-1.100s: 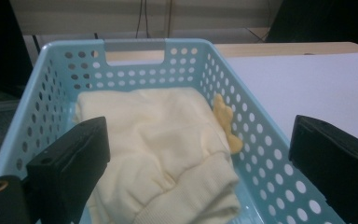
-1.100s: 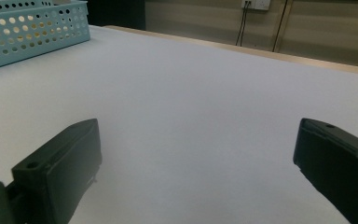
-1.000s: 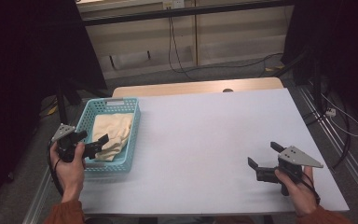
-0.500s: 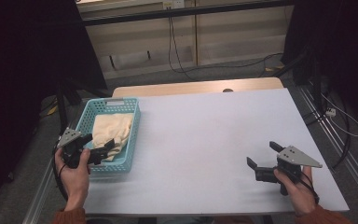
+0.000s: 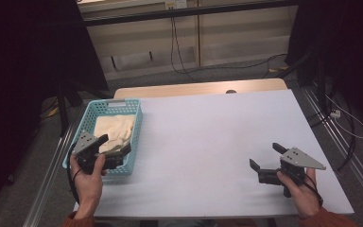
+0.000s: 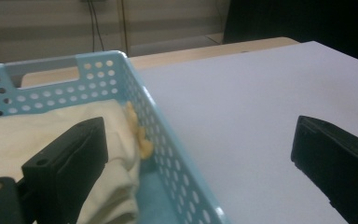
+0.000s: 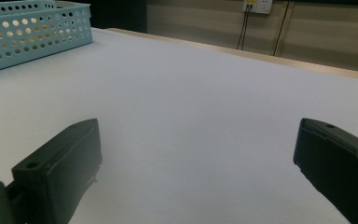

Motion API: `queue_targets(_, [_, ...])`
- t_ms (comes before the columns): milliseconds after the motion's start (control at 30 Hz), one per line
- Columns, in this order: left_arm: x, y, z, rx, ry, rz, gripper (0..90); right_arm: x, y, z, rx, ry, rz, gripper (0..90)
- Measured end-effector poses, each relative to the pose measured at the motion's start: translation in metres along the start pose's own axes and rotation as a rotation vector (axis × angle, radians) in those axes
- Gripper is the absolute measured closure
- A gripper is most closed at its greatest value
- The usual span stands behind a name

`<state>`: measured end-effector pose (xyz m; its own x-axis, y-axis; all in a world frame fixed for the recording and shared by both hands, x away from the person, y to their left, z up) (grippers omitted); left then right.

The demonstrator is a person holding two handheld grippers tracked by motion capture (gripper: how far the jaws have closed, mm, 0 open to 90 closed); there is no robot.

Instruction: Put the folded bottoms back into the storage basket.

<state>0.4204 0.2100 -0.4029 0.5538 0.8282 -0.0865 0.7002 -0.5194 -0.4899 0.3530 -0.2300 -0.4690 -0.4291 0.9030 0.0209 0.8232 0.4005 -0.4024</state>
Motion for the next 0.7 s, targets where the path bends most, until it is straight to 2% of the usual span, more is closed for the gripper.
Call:
queue_targets(67, [-0.001,0.004,0.002,0.004,0.008,-0.040,3.8,0.001,0.000,0.000,0.000,-0.001,-0.001,0.9])
queue_targets(100, [-0.001,0.007,0.003,0.010,0.032,-0.060,3.0,0.001,0.000,0.000,0.000,-0.001,-0.001,0.9])
queue_targets(133, [-0.003,0.009,0.003,0.017,0.045,-0.054,2.8,0.000,0.000,0.000,0.001,-0.001,-0.001,0.9])
queue_targets(200, [-0.008,0.013,0.004,0.017,0.043,-0.026,3.1,0.000,0.000,0.000,0.000,0.000,0.000,0.9])
queue_targets(533, [-0.034,0.027,-0.003,0.023,0.084,0.037,3.0,0.000,0.000,0.000,0.000,-0.001,0.001,1.0])
queue_targets(700, [-0.048,0.040,-0.003,0.048,0.134,0.058,3.0,0.001,0.000,0.000,0.000,-0.004,-0.003,1.0])
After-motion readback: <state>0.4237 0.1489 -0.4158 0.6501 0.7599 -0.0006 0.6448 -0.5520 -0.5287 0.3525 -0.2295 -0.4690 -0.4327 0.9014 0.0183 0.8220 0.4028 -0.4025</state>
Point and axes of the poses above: each handheld gripper's, and its own axes: y roughly forward along the jaws, z roughly out of its underside, x roughly to its left, the point moved 9 cm from there along y, roughly forward along the jaws, and after that the axes turned 6 degrees about x, right-handed, at the moved point
